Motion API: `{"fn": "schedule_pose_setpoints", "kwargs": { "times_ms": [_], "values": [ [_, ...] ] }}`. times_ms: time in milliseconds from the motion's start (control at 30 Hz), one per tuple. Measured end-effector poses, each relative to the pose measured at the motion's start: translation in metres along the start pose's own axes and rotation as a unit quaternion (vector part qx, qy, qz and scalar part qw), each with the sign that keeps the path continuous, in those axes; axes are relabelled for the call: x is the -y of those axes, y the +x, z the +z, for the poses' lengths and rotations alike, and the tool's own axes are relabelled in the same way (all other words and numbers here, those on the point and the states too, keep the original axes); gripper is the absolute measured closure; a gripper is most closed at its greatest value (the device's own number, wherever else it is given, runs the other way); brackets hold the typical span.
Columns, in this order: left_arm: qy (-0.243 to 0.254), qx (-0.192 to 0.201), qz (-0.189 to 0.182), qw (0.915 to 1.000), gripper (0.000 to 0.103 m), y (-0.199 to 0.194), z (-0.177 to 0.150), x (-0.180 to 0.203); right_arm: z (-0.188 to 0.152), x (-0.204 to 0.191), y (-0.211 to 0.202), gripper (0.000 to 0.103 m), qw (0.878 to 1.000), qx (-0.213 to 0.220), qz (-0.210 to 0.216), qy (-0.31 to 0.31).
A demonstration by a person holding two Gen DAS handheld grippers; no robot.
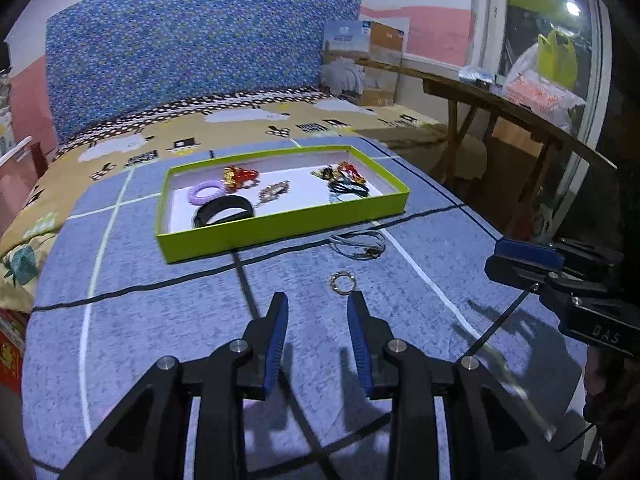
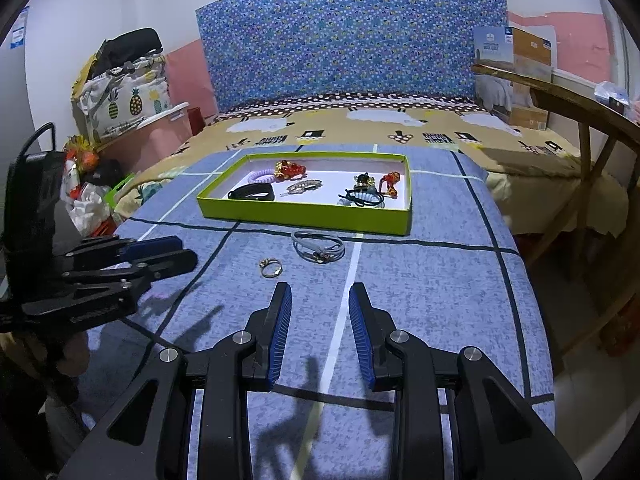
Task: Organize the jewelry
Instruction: 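Withdraw both tools from the box and move the left tool to the gold ring, then grasp the gold ring with the left tool and lift it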
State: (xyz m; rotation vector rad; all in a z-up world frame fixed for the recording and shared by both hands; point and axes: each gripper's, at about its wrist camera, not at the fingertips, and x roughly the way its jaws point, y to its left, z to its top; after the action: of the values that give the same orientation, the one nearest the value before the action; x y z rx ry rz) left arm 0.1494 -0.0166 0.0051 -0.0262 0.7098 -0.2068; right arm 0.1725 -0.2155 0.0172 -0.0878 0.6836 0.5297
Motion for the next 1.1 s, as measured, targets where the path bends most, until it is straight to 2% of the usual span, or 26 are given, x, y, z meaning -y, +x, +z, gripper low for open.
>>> {"fn": "schedule_pose_setpoints", "kwargs": {
  "times_ms": [233, 533, 633, 733, 833, 867, 900, 1100],
  "values": [
    [0.020, -0.037, -0.018, 0.9989, 0.071, 0.035, 0.007, 0.014, 0.000, 0.005, 0.007, 0.072, 1.000, -0.006, -0.001, 0.001],
    [0.029, -0.091, -0.006, 0.9954, 0.071, 0.070, 0.012, 0.025, 0.001, 0.013, 0.016, 0.072, 1.000, -0.014, 0.000, 0.007],
    [0.037, -0.089, -0.001, 0.9953, 0.071, 0.070, 0.013, 0.028, 0.003, 0.015, 0.020, 0.072, 1.000, -0.015, 0.001, 0.007],
    [0.040, -0.089, 0.005, 0.9952, 0.082, 0.072, 0.013, 0.030, 0.005, 0.016, 0.024, 0.072, 1.000, -0.017, 0.005, 0.006],
    [0.032, -0.088, 0.001, 0.9956, 0.086, 0.071, 0.015, 0.027, 0.009, 0.014, 0.029, 0.072, 1.000, -0.019, 0.010, 0.000],
    [0.030, -0.087, 0.000, 0.9958, 0.097, 0.071, 0.015, 0.026, 0.011, 0.014, 0.032, 0.072, 1.000, -0.021, 0.013, -0.003],
    [0.026, -0.084, -0.001, 0.9961, 0.100, 0.069, 0.015, 0.024, 0.013, 0.013, 0.035, 0.072, 1.000, -0.024, 0.015, -0.006],
    [0.004, -0.081, -0.016, 0.9966, 0.100, 0.065, 0.014, 0.011, 0.022, 0.012, 0.056, 0.072, 0.998, -0.043, 0.027, -0.023]
  ]
}}
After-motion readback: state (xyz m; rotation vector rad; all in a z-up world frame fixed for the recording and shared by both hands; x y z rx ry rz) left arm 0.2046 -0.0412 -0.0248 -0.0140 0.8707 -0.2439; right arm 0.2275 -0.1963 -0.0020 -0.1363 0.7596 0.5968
